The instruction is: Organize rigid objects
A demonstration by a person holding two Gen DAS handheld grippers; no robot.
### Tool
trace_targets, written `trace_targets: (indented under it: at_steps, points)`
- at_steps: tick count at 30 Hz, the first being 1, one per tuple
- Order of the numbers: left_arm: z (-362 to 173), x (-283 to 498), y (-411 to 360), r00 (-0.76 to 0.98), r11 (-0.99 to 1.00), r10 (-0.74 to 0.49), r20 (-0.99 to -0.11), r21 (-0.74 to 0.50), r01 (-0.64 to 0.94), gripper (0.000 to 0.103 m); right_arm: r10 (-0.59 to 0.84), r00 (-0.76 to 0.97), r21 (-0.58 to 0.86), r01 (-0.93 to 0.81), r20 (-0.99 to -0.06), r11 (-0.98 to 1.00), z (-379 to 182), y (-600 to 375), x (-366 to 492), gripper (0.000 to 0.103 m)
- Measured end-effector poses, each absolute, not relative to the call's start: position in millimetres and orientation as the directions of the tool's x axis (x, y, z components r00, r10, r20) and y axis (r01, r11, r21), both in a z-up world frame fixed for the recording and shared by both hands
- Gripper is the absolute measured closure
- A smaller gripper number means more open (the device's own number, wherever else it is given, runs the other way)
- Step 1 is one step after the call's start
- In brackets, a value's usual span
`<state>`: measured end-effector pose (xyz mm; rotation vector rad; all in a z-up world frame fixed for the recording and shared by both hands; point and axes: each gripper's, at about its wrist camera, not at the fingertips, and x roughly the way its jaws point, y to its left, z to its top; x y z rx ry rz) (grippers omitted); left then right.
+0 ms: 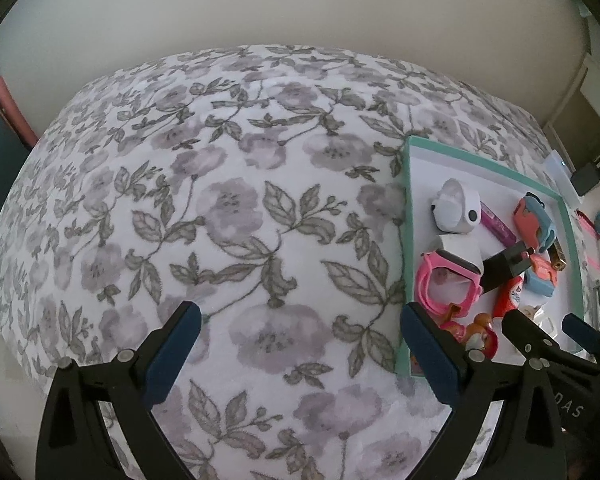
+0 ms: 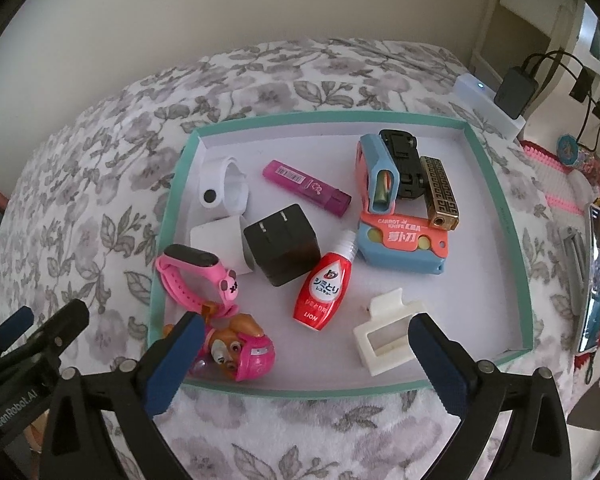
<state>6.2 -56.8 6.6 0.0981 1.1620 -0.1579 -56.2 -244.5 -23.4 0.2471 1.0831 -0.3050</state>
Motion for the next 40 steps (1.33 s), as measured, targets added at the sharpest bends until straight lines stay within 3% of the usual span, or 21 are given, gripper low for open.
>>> trace_targets:
  at_steps: [40]
  points:
    - [12.2,3.6,-50.2,0.444,0.993,-0.003,-0.896,0.051,0.110,0.003,-0.113,0.427,0.034,0.321,-0.897,0.947,-23.7,-231.6,-52.1,0.000]
